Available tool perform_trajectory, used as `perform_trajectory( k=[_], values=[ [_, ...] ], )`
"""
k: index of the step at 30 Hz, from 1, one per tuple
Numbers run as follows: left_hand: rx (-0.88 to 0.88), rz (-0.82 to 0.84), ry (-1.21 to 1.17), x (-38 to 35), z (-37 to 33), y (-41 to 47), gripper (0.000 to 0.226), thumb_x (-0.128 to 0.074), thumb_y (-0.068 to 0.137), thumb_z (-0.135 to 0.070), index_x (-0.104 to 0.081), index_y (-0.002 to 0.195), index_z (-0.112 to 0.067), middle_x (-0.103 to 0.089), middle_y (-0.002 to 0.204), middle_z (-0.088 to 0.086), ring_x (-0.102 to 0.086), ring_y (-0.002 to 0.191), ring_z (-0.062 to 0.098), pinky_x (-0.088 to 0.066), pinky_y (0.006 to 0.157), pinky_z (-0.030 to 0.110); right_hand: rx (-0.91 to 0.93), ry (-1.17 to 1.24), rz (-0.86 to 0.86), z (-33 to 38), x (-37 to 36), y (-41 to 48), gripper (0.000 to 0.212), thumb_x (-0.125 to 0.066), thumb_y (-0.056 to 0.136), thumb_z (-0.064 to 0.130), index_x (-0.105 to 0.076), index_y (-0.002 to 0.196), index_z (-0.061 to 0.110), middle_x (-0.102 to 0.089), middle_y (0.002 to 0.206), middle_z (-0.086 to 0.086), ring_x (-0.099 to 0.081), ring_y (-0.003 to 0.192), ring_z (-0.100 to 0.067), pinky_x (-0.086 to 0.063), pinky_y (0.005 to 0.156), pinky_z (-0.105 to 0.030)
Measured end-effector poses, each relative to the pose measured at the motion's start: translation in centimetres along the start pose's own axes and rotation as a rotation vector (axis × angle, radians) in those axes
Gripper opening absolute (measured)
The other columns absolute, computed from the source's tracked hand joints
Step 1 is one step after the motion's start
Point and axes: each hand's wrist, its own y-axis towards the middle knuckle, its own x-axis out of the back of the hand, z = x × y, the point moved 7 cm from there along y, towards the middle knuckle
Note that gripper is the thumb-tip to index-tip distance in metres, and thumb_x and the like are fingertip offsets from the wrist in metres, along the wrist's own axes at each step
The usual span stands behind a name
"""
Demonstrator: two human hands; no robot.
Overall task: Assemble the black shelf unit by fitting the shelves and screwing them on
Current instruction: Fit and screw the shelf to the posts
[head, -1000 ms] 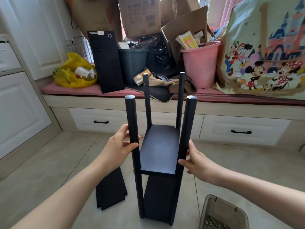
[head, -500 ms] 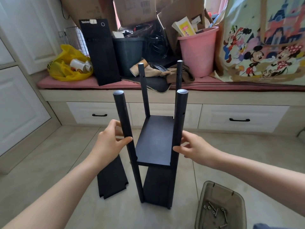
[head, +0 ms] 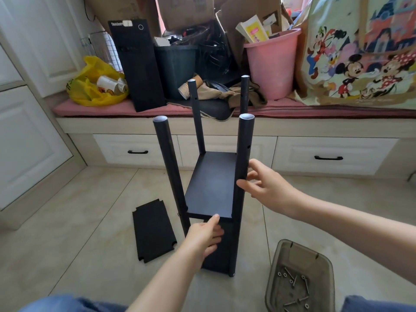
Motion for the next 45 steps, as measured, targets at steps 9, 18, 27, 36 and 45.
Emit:
perform_trajectory(
  k=[9, 18, 27, 36, 45],
  values=[
    [-0.112, 0.066, -0.437, -3.7, 0.7, 2.3, 0.036, -0.07, 0.093, -0.038, -0.066, 0.122, -0.017, -0.077, 0.108, 0.0, -0.07, 0.103, 0.014, -0.05, 0.083, 0.024, 0.006, -0.1, 0.054, 0.5, 0.5, 0.4, 0.024, -0.061, 0.097, 0.026, -0.06, 0.121, 0.029, -0.069, 0.114, 0.007, -0.068, 0.1, -0.015, -0.054, 0.094, -0.042],
    [-0.163, 0.164, -0.461, -4.3, 0.8, 3.1, 0.04, -0.072, 0.091, -0.033, -0.067, 0.123, -0.01, -0.077, 0.112, 0.004, -0.074, 0.098, 0.012, -0.051, 0.085, 0.03, 0.017, -0.184, 0.101, 0.6, 0.8, 0.6, 0.03, -0.06, 0.097, 0.024, -0.054, 0.127, 0.03, -0.07, 0.112, 0.006, -0.07, 0.097, -0.017, -0.055, 0.093, -0.042],
    [-0.105, 0.155, -0.54, -4.4, 1.1, 3.2, 0.034, -0.075, 0.088, -0.032, -0.068, 0.117, -0.017, -0.076, 0.108, -0.005, -0.067, 0.095, 0.006, -0.041, 0.091, 0.045, 0.003, -0.186, 0.105, 0.8, 0.3, 0.5, 0.029, -0.058, 0.098, 0.025, -0.052, 0.127, 0.029, -0.069, 0.113, 0.005, -0.069, 0.097, -0.019, -0.056, 0.088, -0.044],
    [-0.11, 0.159, -0.563, -4.8, 0.8, 3.0, 0.029, -0.069, 0.093, -0.032, -0.068, 0.116, -0.015, -0.078, 0.103, -0.006, -0.066, 0.101, 0.007, -0.044, 0.072, 0.034, 0.005, -0.18, 0.105, 0.6, 0.3, 0.5, 0.028, -0.058, 0.098, 0.025, -0.052, 0.126, 0.025, -0.068, 0.111, 0.005, -0.07, 0.096, -0.018, -0.058, 0.086, -0.043],
    [-0.197, 0.125, -0.51, -4.7, 0.6, 3.1, 0.033, -0.069, 0.092, -0.037, -0.066, 0.121, -0.019, -0.075, 0.114, -0.006, -0.064, 0.115, 0.014, -0.042, 0.103, 0.044, -0.036, -0.028, 0.116, -0.1, 0.7, 0.5, 0.024, -0.062, 0.096, 0.029, -0.058, 0.119, 0.029, -0.071, 0.107, 0.005, -0.07, 0.096, -0.019, -0.057, 0.089, -0.045]
  ],
)
